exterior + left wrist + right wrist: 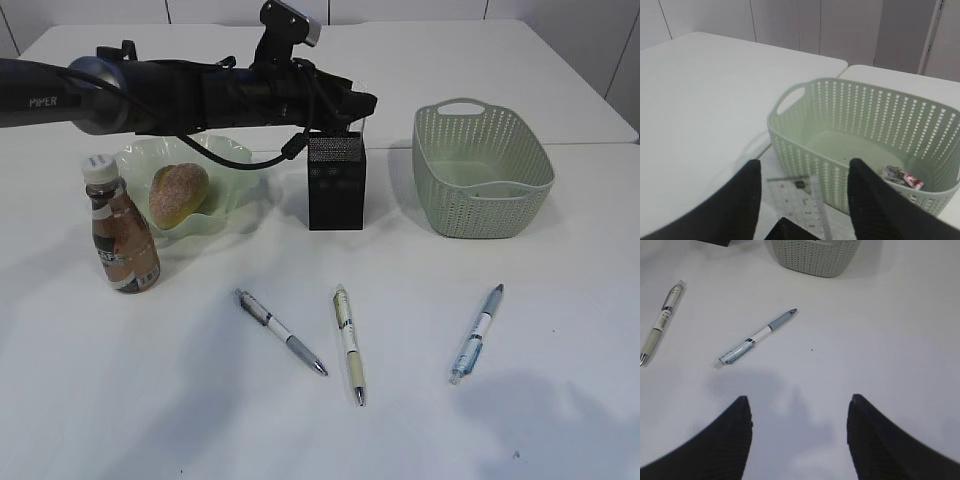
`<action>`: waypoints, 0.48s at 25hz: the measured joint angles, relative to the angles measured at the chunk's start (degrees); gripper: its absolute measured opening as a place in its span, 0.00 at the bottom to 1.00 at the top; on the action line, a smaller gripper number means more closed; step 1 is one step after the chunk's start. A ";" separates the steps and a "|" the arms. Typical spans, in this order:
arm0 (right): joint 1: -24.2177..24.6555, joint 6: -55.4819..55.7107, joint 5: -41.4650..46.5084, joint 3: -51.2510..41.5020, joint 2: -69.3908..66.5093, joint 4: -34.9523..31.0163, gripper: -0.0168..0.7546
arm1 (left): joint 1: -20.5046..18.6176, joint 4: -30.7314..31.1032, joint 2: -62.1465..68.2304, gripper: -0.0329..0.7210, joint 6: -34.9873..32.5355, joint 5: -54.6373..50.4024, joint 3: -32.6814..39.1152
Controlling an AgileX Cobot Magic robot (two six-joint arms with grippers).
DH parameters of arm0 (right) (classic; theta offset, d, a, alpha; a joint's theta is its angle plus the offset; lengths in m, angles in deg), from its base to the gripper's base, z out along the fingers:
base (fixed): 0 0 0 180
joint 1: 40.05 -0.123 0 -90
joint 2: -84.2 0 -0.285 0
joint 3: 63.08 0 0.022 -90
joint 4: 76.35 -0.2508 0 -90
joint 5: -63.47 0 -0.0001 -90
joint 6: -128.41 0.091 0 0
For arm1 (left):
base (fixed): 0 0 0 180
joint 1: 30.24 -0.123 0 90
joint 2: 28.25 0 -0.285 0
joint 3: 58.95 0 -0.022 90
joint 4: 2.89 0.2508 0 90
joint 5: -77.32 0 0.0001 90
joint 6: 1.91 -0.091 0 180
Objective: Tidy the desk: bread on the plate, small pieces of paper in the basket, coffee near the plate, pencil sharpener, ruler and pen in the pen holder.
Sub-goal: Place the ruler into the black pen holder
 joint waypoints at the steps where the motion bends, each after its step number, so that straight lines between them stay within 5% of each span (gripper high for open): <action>1: 0.00 0.00 0.00 0.00 0.00 0.00 0.64 | 0.00 0.00 0.00 0.57 0.00 0.00 0.00; 12: 0.00 0.00 0.00 0.00 0.00 0.00 0.64 | 0.00 0.29 -2.13 0.57 0.13 0.23 0.00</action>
